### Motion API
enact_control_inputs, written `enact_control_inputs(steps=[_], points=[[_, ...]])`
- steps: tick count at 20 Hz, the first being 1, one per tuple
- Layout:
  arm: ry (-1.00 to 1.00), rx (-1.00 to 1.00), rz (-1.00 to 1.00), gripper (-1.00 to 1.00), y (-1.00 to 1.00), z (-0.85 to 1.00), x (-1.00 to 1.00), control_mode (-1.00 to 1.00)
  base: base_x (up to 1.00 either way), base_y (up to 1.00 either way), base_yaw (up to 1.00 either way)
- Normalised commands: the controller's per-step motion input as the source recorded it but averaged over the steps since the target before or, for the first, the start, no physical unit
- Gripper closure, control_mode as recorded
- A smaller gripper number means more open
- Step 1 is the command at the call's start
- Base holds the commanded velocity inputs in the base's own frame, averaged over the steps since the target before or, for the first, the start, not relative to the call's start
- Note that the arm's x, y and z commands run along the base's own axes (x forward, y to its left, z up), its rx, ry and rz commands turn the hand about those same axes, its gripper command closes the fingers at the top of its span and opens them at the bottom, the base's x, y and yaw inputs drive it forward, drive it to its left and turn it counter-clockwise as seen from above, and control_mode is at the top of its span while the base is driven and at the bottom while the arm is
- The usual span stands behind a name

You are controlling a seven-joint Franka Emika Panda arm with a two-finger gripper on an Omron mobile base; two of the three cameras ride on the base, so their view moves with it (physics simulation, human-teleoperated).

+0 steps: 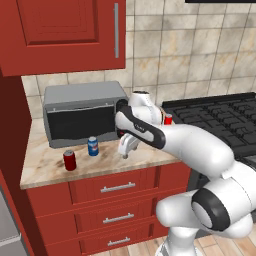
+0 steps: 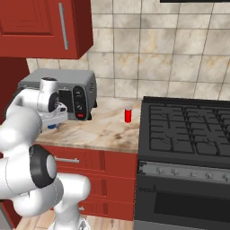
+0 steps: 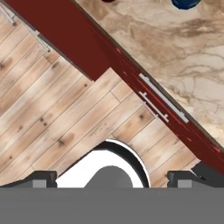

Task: Four empty soda cans are scattered around the kitchen. Gather all the cans and cluster them next to the stove for recycling.

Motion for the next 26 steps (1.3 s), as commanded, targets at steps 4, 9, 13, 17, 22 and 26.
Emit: enact_control_inputs(steps=[4, 9, 13, 17, 22, 26], points=[[0.0, 0.0, 0.01, -1.0, 0.33, 0.01, 0.0, -1.0, 0.0, 0.0, 0.0], [0.0, -0.02, 0.0, -1.0, 0.36, 0.0, 0.0, -1.0, 0.0, 0.0, 0.0], [-0.03, -0.06, -0.02, -1.0, 0.39, 0.0, 0.06, -1.0, 0.0, 0.0, 0.0], [0.0, -0.05, -0.06, -1.0, 0.33, 0.04, 0.13, -1.0, 0.0, 0.0, 0.0], [0.0, -0.06, -0.07, -1.0, 0.31, 0.01, 0.12, -1.0, 0.0, 0.0, 0.0], [0.0, -0.04, -0.05, -1.0, 0.3, 0.0, 0.09, -1.0, 0.0, 0.0, 0.0]])
